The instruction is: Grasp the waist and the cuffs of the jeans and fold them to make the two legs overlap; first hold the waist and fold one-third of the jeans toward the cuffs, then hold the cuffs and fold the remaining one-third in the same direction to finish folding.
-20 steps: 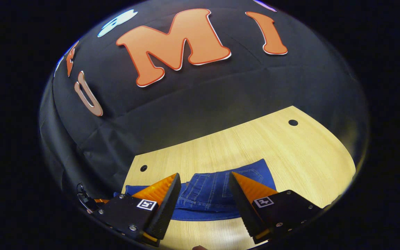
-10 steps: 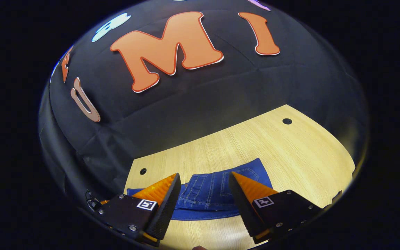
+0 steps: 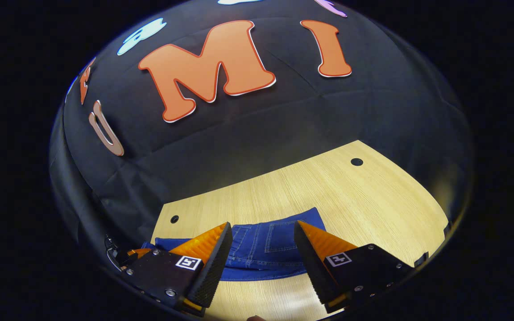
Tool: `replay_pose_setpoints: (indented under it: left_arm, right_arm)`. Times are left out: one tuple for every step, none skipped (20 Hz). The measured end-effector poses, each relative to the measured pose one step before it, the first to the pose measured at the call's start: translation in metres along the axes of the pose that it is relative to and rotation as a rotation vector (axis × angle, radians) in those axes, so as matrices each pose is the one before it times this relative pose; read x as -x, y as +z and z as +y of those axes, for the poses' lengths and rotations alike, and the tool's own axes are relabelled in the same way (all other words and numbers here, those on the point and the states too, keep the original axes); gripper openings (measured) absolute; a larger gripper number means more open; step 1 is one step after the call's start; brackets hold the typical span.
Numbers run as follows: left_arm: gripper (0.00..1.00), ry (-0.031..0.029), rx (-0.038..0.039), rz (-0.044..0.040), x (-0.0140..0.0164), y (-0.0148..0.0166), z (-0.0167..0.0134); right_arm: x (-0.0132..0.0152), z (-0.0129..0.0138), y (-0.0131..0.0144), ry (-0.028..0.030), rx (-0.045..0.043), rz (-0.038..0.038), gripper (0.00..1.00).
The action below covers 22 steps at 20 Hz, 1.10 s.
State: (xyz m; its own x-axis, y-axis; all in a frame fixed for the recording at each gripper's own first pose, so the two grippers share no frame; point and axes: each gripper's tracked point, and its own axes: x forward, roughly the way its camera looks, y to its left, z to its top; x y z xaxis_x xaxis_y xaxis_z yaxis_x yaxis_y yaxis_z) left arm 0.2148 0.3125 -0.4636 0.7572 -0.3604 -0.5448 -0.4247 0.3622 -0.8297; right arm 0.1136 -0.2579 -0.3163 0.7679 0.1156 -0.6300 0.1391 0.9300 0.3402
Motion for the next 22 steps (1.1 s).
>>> replay_pose_setpoints:
  left_arm:
    - [0.3, 0.00586, -0.02945, -0.02209, 0.00358, 0.00051, -0.00602]
    - [0.29, 0.08924, -0.02, -0.04796, 0.00457, 0.00917, 0.00959]
    - [0.09, -0.00156, -0.02044, 0.02645, -0.00461, -0.00582, -0.00708]
    - [0.09, 0.01616, -0.02141, -0.03716, 0.01163, 0.00022, -0.00594]
    - [0.1, -0.00525, -0.01734, -0.01586, 0.00504, -0.00161, -0.00739]
    - [0.1, -0.00658, -0.00961, -0.02363, 0.0075, -0.001, -0.01377]
    - [0.09, -0.01317, -0.0164, -0.00923, 0.00823, 0.00142, -0.00981]
    - [0.1, -0.00679, -0.02317, -0.02031, 0.01175, 0.00215, -0.00965]
    - [0.1, -0.01622, -0.02602, -0.00846, 0.01029, 0.00064, -0.01288]
    - [0.09, -0.00872, -0.02819, -0.01684, 0.0096, 0.0035, -0.01402]
    - [0.09, -0.02191, -0.02409, -0.00266, 0.00881, -0.0009, -0.0163]
    - [0.09, -0.00634, -0.02985, -0.01083, 0.00935, -0.00111, -0.01512]
    - [0.09, -0.02415, -0.02894, -0.00018, 0.00694, -0.00104, -0.01916]
    - [0.09, -0.00827, -0.03796, -0.00592, 0.00331, -0.00177, -0.01846]
    - [0.09, -0.02469, -0.03212, -0.00196, 0.00212, -0.00051, -0.02194]
    - [0.09, -0.01332, -0.03304, -0.00598, 0.0019, 0.00016, -0.02099]
    - [0.09, -0.01877, -0.03429, -0.00136, 0.00082, 0.00152, -0.0211]
    - [0.09, -0.0037, -0.03805, 0.00042, -0.00018, -0.00191, -0.01723]
    - [0.09, -0.01551, -0.03079, 0.00544, -0.00157, -0.00182, -0.0213]
    - [0.09, -0.00909, -0.03423, 0.00452, -0.00157, -0.00112, -0.01935]
    - [0.09, -0.00829, -0.03209, 0.00521, -0.00413, -0.00198, -0.01852]
    - [0.09, -0.00908, -0.03554, 0.00784, -0.00557, -0.00314, -0.02035]
  right_arm:
    - [-0.00064, -0.00097, 0.00226, 0.01025, -0.00286, -0.00194, 0.86]
    - [-0.0001, -0.0009, 0.00271, 0.00612, 0.00111, -0.002, 0.86]
    - [0.001, -0.00104, 0.00265, 0.00764, 0.0002, -0.00926, 0.86]
    - [0.00069, 0.00036, 0.0032, 0.01168, 0.0062, -0.00931, 0.86]
    - [0.00082, -0.00223, 0.00255, 0.00148, 0.00693, -0.00949, 0.86]
    - [0.00156, 0.00059, 0.00265, 0.01078, 0.00967, -0.00376, 0.86]
    - [0.00075, -0.00269, 0.00265, 0.00002, 0.00817, -0.00525, 0.86]
    - [0.00116, -0.00091, 0.00409, 0.01004, 0.00789, -0.00776, 0.87]
    - [0.00225, -0.00415, 0.00419, 0.00047, 0.00664, -0.01059, 0.86]
    - [0.00153, -0.00169, 0.00429, 0.0073, 0.00502, -0.01136, 0.88]
    - [0.0002, -0.00174, 0.00464, 0.00402, 0.0041, -0.00955, 0.89]
    - [0.0013, -0.00097, 0.00302, 0.01153, 0.00136, -0.0059, 0.95]
    - [0.00064, -0.00118, 0.00294, 0.00892, 0.00235, -0.00486, 0.96]
    - [0.00143, -0.00176, 0.00346, 0.00839, 0.00407, -0.00738, 0.97]
    - [0.00085, -0.0011, 0.00285, 0.0082, 0.00641, -0.00534, 0.97]
    - [0.0017, -0.00223, 0.00293, 0.00658, 0.00319, -0.00648, 0.97]
    - [0.00032, 0.00039, 0.00228, 0.01148, 0.00396, -0.00534, 0.97]
    - [0.00077, -0.00262, 0.00222, 0.00453, 0.00394, -0.00499, 0.97]
    - [0.00163, -0.00048, 0.00161, 0.0118, 0.00703, -0.00743, 0.97]
    - [0.00156, -0.00262, 0.00061, 0.00171, 0.01109, -0.00157, 0.97]
    - [0.00177, -0.00222, 0.00056, 0.00755, 0.01112, -0.00233, 0.97]
    - [0.00101, -0.00285, -0.00119, 0.00061, 0.01371, 0.00168, 0.97]
